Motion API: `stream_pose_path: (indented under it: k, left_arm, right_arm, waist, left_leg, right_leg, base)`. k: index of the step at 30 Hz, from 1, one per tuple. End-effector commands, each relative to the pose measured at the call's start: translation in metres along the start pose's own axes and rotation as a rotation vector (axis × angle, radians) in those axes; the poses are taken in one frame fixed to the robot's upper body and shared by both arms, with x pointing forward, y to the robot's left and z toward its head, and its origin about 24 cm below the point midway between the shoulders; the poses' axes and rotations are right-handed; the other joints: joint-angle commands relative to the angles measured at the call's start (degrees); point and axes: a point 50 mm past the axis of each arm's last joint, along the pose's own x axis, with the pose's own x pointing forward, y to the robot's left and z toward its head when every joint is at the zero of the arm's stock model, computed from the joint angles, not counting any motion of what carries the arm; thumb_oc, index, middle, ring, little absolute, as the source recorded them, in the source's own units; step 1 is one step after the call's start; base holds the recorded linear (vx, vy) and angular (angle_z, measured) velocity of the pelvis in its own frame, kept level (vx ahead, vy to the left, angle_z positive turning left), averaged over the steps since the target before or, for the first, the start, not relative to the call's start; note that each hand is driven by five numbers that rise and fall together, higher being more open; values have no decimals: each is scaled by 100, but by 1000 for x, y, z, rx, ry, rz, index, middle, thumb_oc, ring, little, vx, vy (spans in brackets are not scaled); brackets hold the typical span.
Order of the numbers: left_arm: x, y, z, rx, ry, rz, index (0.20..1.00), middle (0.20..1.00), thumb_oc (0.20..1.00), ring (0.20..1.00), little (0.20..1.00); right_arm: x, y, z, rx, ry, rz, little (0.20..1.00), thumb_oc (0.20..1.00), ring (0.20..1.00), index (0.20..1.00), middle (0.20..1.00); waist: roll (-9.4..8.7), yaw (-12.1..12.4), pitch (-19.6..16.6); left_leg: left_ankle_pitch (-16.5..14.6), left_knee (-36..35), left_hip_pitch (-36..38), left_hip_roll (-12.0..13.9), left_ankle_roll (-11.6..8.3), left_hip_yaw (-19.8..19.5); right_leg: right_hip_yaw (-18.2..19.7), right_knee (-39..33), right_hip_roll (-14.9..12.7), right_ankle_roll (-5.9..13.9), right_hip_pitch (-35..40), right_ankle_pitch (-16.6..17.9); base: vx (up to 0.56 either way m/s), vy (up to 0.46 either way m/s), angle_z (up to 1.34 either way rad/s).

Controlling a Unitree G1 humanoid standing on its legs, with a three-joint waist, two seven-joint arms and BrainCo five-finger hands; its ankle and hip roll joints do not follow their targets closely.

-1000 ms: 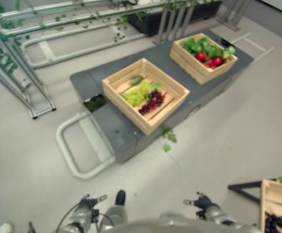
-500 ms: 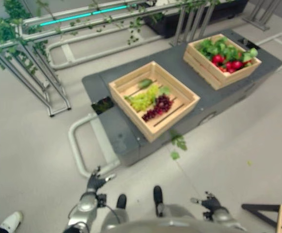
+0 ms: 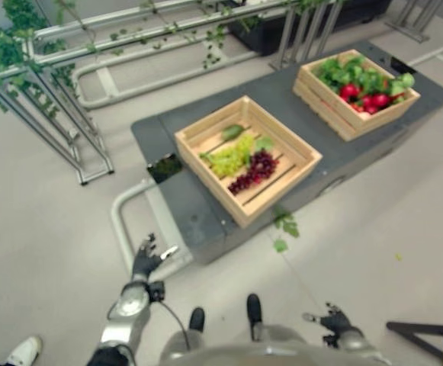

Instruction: Pick up the fruits from the basket on one side to the basket on the other side

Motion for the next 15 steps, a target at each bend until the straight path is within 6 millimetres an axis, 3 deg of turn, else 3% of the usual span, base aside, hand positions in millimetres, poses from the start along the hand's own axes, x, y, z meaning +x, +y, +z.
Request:
stream_pose_path:
  k: [1, 4, 5, 6, 11, 15]
  left_arm:
    - [4, 9, 38, 44, -166, -4, 1000, 1000, 1000, 1000, 1000]
    - [3, 14, 63, 101, -262, -10, 1000, 1000, 1000, 1000, 1000]
    - [3, 14, 63, 101, -262, -10, 1000, 1000, 1000, 1000, 1000]
    - [1, 18, 78, 120, -325, -11, 1000, 1000, 1000, 1000, 1000]
    - [-5, 29, 102, 168, -405, -6, 1000, 1000, 1000, 1000, 1000]
    - [-12, 45, 137, 280, -524, 19, 1000, 1000, 1000, 1000, 1000]
  right_arm:
    - [0, -8, -4, -35, 10, -10, 1000, 1000, 1000, 1000, 1000]
    - [0, -7, -5, -36, 19, 2, 1000, 1000, 1000, 1000, 1000]
    - [0, -7, -5, -36, 19, 2, 1000, 1000, 1000, 1000, 1000]
    - [0, -7, -8, -35, 33, 9, 1000, 1000, 1000, 1000, 1000]
    - [-1, -8, -15, -37, 63, 25, 1000, 1000, 1000, 1000, 1000]
    - [-1, -10, -19, -40, 85, 41, 1000, 1000, 1000, 1000, 1000]
  waist:
    - [-93, -60, -175]
    - [-104, -53, -169]
    - [-104, -53, -168]
    - [-97, -48, -177]
    - [-75, -43, -167]
    - [-18, -45, -181]
  left_leg:
    - [-163, 78, -563, -301, 67, -275]
    - [-175, 74, -538, -275, 62, -259]
    - [-175, 74, -537, -275, 62, -259]
    - [-189, 70, -512, -274, 60, -252]
    - [-218, 62, -453, -264, 54, -229]
    - [-244, 49, -404, -253, 45, -222]
  right_leg:
    - [-111, 60, -213, 574, 283, -839]
    - [-100, 60, -210, 564, 311, -847]
    - [-99, 60, -210, 564, 312, -847]
    - [-89, 60, -202, 558, 333, -862]
    - [-85, 60, -203, 552, 372, -878]
    - [-83, 60, -199, 545, 408, -909]
  base:
    - [0, 0, 0]
    - [0, 0, 0]
    - [0, 0, 0]
    - [0, 0, 0]
    - [0, 0, 0]
    - [8, -4, 0]
